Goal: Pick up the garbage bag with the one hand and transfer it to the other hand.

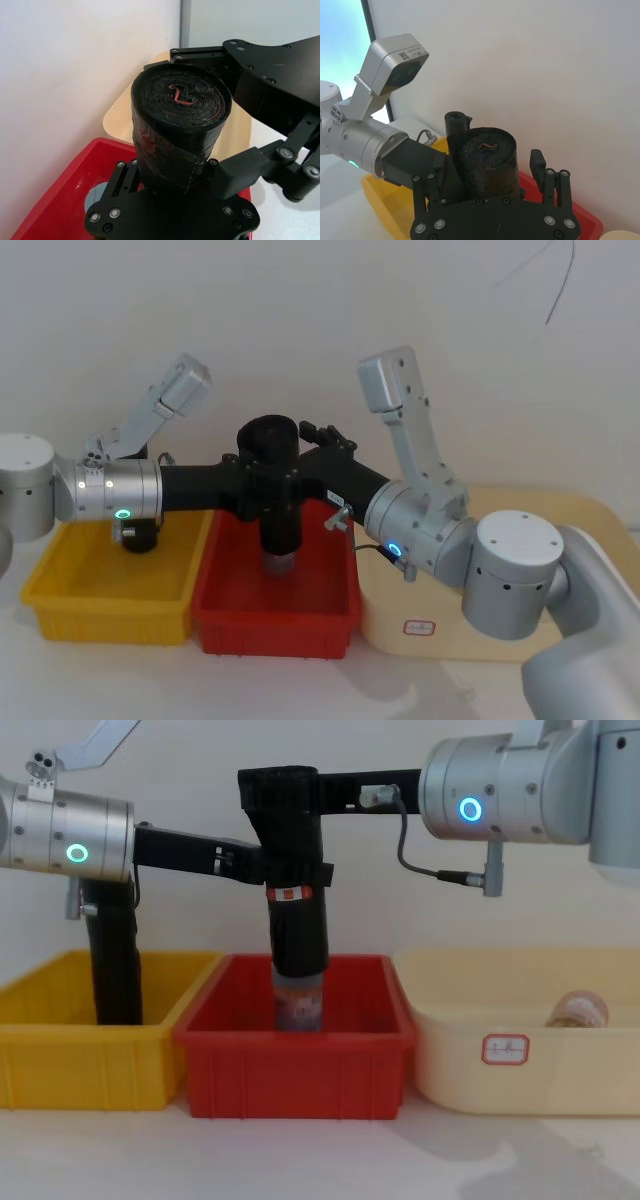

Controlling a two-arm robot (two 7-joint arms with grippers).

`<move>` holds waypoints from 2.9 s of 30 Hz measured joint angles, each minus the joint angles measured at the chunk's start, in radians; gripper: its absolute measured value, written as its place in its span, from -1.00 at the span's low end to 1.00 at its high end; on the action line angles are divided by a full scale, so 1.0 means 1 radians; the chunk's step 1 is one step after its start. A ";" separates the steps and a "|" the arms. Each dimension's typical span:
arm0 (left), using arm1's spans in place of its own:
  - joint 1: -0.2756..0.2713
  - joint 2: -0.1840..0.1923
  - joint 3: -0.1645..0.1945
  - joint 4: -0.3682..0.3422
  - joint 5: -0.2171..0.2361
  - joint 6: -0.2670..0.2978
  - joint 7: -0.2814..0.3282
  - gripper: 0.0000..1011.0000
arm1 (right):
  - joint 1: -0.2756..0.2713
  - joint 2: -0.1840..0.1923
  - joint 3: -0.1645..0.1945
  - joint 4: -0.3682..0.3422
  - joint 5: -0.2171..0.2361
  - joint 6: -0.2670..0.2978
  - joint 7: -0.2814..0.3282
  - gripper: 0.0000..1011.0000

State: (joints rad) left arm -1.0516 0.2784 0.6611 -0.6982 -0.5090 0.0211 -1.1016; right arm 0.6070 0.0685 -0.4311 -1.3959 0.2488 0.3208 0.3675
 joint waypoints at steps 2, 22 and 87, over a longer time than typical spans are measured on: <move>0.001 0.001 0.000 -0.002 -0.001 0.000 0.002 -0.18 | 0.005 -0.002 -0.002 0.010 0.003 -0.003 0.001 0.98; 0.002 -0.002 0.005 -0.009 -0.007 0.001 0.018 -0.18 | 0.043 -0.019 -0.023 0.072 0.015 -0.036 0.005 0.98; -0.011 -0.013 0.011 0.002 -0.005 0.008 0.005 -0.18 | 0.067 -0.022 -0.047 0.103 0.010 -0.088 -0.009 0.35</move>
State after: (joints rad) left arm -1.0621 0.2654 0.6721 -0.6958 -0.5136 0.0288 -1.0969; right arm 0.6736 0.0464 -0.4779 -1.2927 0.2584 0.2323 0.3589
